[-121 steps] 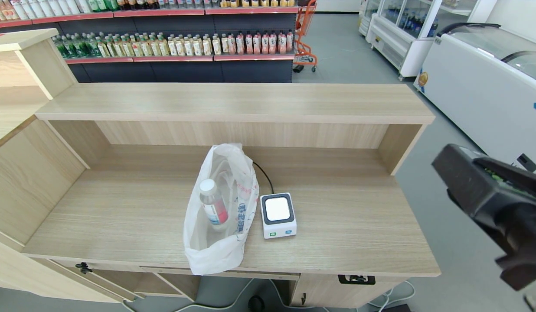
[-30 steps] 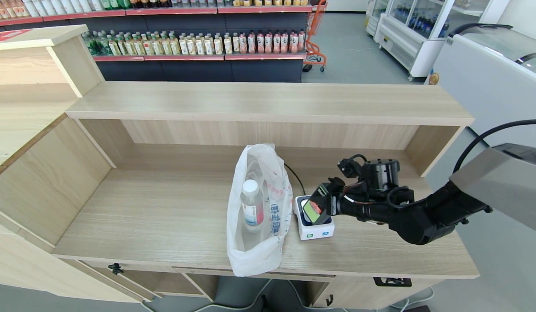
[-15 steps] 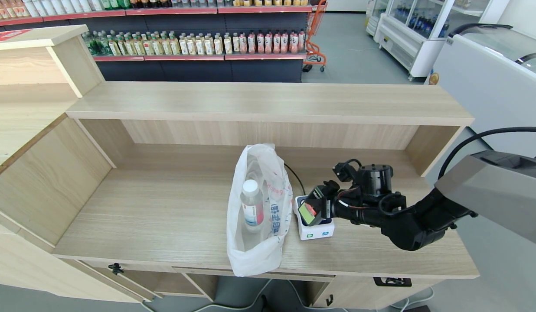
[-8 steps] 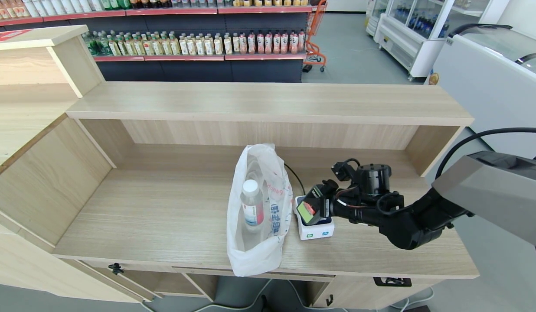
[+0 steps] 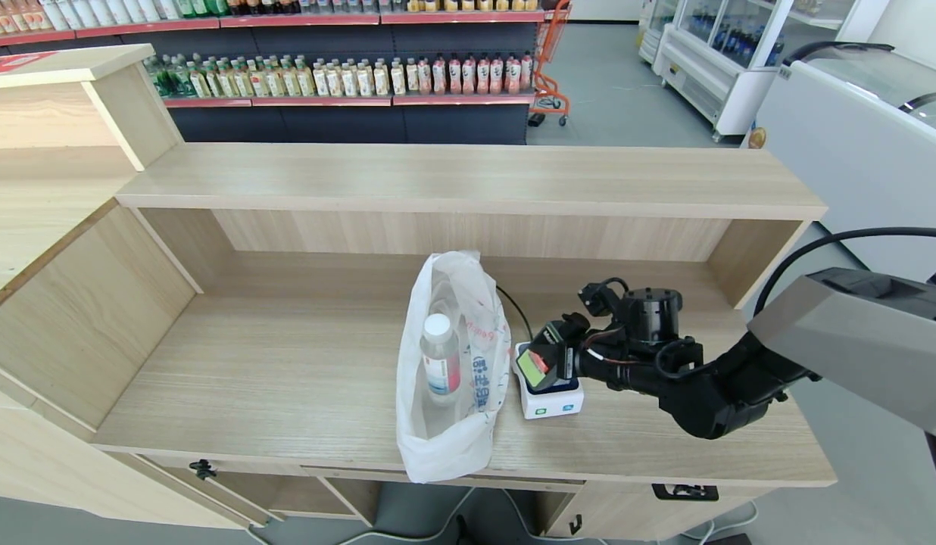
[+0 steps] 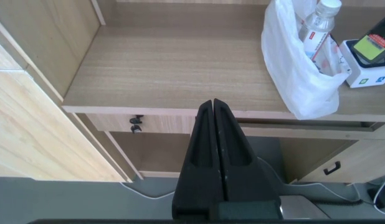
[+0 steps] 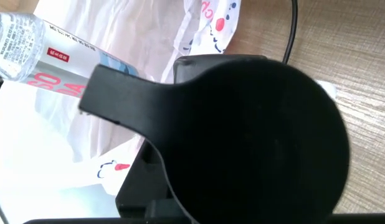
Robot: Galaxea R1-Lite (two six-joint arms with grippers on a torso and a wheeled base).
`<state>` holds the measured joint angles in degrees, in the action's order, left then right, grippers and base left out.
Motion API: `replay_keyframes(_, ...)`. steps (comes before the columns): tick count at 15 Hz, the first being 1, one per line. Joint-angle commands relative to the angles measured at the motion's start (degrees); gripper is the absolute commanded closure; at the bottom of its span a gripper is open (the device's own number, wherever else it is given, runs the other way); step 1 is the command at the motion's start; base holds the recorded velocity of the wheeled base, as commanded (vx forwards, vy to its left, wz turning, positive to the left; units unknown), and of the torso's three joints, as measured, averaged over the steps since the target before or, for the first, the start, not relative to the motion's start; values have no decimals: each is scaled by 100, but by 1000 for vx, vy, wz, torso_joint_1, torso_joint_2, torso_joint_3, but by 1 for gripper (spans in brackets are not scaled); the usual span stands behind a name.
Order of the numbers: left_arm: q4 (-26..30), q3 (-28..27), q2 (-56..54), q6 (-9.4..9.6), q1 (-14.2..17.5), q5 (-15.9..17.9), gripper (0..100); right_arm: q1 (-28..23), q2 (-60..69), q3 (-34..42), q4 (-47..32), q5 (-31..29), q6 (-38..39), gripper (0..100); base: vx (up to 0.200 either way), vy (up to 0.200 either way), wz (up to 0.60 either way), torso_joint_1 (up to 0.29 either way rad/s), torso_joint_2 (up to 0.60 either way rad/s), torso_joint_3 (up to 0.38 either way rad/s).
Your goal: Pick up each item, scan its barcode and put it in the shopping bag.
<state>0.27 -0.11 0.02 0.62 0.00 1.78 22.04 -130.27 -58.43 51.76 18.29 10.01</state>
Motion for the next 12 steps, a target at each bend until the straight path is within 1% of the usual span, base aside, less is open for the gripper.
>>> replay_keyframes(1,0,2,6,-1,0,7,100,-7,45,16,1,-53,1,100,0,0,0,0,0,0)
replay_keyframes(4,0,2,-2,-1,0,7,100,-42,669,112,-26,-475,-34,100,0,0,0,0,0,0)
replay_keyframes(6,0,2,6,-1,0,-2,100,-165,1390,403,-26,-827,-219,100,0,0,0,0,0,0)
replay_keyframes(8,0,2,6,-9,0,-2,100,-297,1794,675,1,-1407,-517,100,0,0,0,0,0,0)
replay_keyframes(9,0,2,6,-1,0,7,100,-437,1803,745,185,-1723,-904,100,0,0,0,0,0,0)
replay_keyframes(10,0,2,6,-1,0,-2,100,-604,1750,860,695,-1899,-1168,100,0,0,0,0,0,0)
replay_keyframes(11,0,2,6,-1,0,7,100,-657,1724,912,994,-1978,-1229,100,0,0,0,0,0,0)
replay_keyframes(12,0,2,6,-9,0,-2,100,-684,1750,930,1047,-2198,-1308,100,0,0,0,0,0,0)
